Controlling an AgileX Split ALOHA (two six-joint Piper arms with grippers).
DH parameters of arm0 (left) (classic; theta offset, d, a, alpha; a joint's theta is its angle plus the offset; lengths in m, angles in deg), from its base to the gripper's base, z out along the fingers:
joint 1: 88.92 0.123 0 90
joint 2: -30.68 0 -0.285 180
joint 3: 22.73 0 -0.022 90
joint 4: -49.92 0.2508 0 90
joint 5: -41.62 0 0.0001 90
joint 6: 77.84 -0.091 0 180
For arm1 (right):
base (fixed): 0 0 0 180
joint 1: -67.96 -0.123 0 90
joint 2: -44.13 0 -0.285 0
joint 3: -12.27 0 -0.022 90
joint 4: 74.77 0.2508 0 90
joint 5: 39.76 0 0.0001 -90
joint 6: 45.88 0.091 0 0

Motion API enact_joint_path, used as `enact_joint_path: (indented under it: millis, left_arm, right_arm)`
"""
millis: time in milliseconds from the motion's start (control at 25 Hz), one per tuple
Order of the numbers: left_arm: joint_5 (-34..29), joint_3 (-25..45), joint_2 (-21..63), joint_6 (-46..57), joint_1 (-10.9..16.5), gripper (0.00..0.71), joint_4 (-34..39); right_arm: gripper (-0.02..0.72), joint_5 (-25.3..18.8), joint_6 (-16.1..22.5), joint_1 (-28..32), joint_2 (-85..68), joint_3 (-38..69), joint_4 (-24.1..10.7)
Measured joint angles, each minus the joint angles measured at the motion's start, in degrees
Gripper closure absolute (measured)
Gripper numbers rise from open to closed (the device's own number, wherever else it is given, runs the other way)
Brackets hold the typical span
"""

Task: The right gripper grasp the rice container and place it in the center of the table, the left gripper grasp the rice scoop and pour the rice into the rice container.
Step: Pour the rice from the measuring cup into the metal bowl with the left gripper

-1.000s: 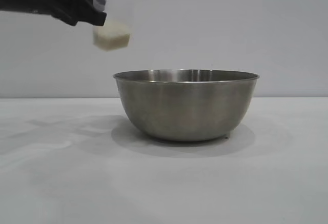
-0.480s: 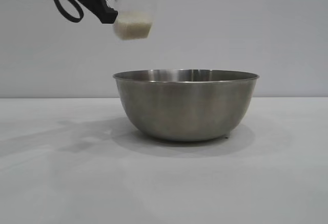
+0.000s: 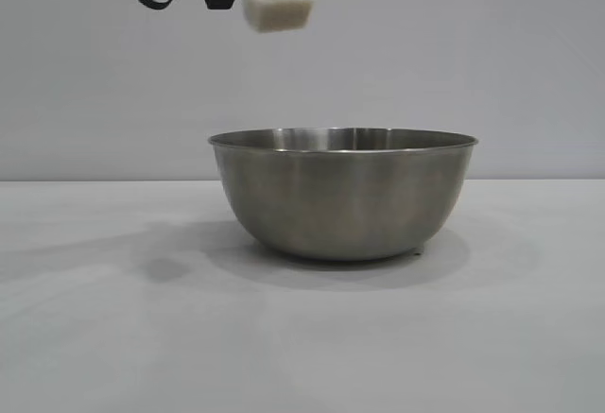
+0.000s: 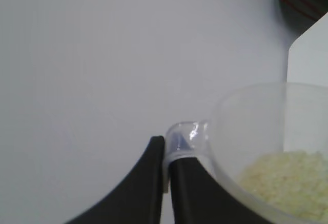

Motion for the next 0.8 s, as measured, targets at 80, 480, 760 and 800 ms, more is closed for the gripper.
enact_joint_path:
  millis: [80, 480, 760, 800]
  left_arm:
    - [-1.78, 0.00, 0.00, -2.63, -0.87, 0.710, 1.50]
    - [-6.38, 0.00, 0.00, -15.22, -4.37, 0.710, 4.59]
    - [-9.31, -0.09, 0.00, -29.39, -6.07, 0.710, 4.59]
    - [-9.42, -0.09, 0.00, -32.00, -6.36, 0.710, 4.59]
  right_arm:
    - [0.137, 0.00, 0.00, 0.00, 0.00, 0.00, 0.00]
    - [0.137, 0.00, 0.00, 0.00, 0.00, 0.00, 0.00]
    - [0.137, 0.00, 0.00, 0.00, 0.00, 0.00, 0.00]
    - [0.137, 0.00, 0.00, 0.00, 0.00, 0.00, 0.00]
